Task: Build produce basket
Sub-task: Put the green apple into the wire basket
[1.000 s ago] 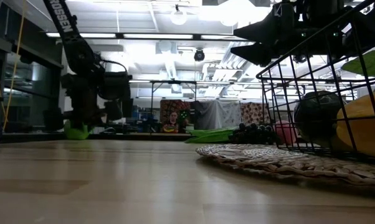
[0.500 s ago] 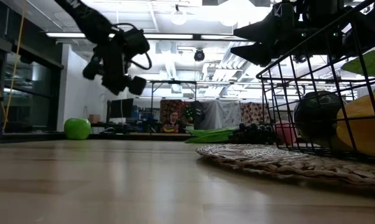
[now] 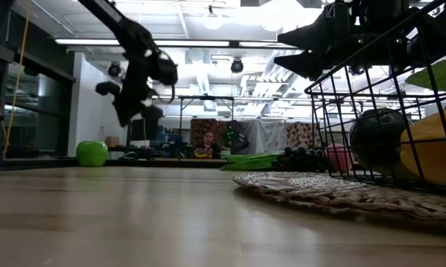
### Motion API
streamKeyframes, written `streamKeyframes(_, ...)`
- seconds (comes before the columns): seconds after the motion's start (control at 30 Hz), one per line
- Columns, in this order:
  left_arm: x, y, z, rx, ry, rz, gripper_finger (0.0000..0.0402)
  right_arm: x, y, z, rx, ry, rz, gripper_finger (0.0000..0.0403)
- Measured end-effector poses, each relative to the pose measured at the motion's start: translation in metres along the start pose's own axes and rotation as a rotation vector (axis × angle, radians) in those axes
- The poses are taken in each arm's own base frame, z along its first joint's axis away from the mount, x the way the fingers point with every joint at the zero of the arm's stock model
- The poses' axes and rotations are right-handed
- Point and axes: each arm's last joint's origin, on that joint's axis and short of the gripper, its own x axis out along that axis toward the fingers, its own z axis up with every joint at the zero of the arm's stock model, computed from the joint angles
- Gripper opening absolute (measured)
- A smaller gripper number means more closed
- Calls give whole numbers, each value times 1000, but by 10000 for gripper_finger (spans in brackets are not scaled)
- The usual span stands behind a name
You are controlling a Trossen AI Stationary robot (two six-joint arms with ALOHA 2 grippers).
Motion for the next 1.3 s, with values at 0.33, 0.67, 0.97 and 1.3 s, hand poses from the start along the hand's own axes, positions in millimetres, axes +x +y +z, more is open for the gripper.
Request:
streamKeyframes(0.33, 59, -21, 15, 200, 277, 286, 0, 0, 0, -1, 7, 7, 0, 387)
streamKeyframes(0.67, 61, -7, 30, 168, 285, 306, 0, 0, 0, -1, -11, 8, -1, 387)
streamKeyframes(0.97, 74, 2, 29, 153, 338, 337, 0, 0, 0, -2, -5, 15, -2, 387)
streamKeyframes(1.3, 84, -2, 27, 194, 329, 398, 0, 0, 0, -2, 10, 19, -2, 387)
